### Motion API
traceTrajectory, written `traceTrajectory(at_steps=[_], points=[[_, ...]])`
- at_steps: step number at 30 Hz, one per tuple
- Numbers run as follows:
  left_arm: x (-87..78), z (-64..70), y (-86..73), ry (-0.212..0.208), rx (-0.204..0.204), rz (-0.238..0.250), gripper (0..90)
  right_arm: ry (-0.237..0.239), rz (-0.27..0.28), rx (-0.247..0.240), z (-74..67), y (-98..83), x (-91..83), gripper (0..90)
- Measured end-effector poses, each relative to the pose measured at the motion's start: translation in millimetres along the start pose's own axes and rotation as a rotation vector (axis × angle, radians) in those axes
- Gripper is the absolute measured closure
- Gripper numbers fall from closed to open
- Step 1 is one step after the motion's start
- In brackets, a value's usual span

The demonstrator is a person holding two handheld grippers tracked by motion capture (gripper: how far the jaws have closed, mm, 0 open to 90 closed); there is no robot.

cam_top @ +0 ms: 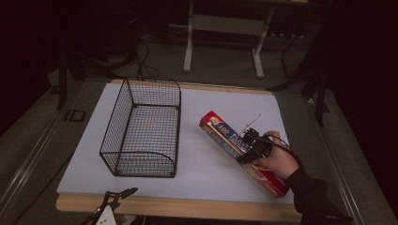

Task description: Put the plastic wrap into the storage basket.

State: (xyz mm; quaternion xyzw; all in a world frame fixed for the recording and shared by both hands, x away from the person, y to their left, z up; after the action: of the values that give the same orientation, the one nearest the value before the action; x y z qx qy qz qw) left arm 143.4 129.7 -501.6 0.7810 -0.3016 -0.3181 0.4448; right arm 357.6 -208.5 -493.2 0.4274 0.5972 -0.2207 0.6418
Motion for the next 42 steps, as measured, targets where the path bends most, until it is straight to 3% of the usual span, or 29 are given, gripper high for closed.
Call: traceTrajectory(at_steps=[6, 8, 12, 17, 27, 42], points=[[-0.2, -0.1, 0.1, 0.000, -0.001, 0.002, 0.1, -0.005, 0.082, 0.054, -6.6, 16.1, -14.2, 40.0], [-0.2, -0.1, 0.0, -0.001, -0.003, 0.002, 0.1, -0.026, 0.095, 0.057, -10.6, 22.7, -18.1, 40.0], [-0.4, -0.1, 0.1, 0.001, 0.000, 0.001, 0.1, -0.015, 0.112, 0.075, -21.1, 39.0, -25.9, 40.0], [-0.5, 0.1, 0.3, 0.002, 0.001, 0.002, 0.1, 0.005, 0.140, 0.092, -39.0, 65.3, -35.5, 40.0], [-0.3, 0.4, 0.1, 0.003, 0.001, 0.002, 0.1, 0.034, 0.208, 0.076, -81.9, 120.9, -48.5, 40.0], [-1.7, 0.7, 1.2, -0.006, -0.010, 0.016, 0.1, 0.059, 0.336, 0.140, -128.9, 191.3, -63.7, 40.0]])
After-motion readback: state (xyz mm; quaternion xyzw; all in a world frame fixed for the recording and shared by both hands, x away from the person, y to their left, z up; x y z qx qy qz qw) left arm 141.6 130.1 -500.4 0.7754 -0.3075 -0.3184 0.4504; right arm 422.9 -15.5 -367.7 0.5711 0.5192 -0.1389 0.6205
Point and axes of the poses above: each handheld gripper's, and its own axes: x roughly forward along the jaws, y roughly out of its top, z roughly to its right, the point moved 6 cm from there along x, roughly forward along the jaws, and after that the axes turned 13 degrees about x, right-handed, at the moved point
